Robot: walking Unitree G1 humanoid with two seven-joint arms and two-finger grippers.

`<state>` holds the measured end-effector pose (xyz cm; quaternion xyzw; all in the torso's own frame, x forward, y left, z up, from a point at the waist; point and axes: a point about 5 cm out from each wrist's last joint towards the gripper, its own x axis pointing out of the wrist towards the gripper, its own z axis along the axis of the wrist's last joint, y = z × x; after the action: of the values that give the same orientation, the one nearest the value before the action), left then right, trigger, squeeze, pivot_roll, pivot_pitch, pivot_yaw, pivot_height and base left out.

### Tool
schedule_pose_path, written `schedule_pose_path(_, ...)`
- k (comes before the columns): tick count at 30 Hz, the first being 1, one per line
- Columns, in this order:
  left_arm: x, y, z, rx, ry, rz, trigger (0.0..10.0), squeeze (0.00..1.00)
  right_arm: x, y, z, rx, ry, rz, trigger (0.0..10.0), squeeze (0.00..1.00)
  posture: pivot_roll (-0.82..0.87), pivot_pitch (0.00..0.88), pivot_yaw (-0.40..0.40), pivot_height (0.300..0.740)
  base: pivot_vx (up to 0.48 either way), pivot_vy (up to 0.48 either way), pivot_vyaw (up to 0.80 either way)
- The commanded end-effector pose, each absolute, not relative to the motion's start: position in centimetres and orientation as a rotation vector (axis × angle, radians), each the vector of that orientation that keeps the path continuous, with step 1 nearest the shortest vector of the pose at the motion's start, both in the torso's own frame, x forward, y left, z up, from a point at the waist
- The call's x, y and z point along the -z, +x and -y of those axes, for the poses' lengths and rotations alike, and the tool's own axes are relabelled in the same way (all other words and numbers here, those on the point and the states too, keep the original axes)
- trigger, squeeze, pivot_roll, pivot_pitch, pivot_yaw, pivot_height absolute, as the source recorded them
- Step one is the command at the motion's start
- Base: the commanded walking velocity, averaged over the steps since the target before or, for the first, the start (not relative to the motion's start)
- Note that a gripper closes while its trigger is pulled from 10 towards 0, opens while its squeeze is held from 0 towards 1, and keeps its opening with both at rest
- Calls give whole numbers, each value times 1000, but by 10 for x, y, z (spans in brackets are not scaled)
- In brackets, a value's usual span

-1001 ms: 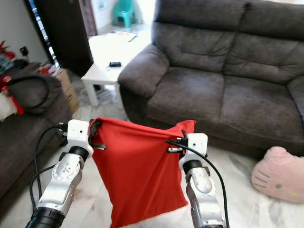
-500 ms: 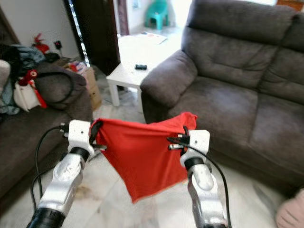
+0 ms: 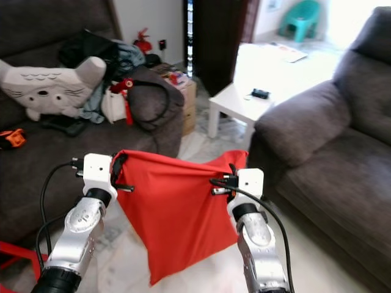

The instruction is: Move the pillow to the sofa from floor

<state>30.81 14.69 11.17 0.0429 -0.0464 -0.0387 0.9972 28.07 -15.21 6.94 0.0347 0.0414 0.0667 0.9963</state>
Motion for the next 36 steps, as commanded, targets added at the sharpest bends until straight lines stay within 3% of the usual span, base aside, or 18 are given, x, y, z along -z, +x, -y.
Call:
schedule_pose_path(1, -121, 311, -160, 21, 95, 134, 10000, 0, -98, 291, 165, -70, 92, 48, 10000, 0, -3, 0, -37, 736, 382, 0, 0)
schedule_pose_path(4, -121, 311, -160, 22, 95, 133, 10000, 0, -97, 291, 166, -60, 92, 41, 10000, 0, -3, 0, -37, 736, 382, 0, 0)
schedule_pose_path(36, -122, 311, -158, 42, 93, 141, 10000, 0, -95, 294, 165, -52, 98, 11, 10000, 0, 3, 0, -41, 736, 356, 0, -787)
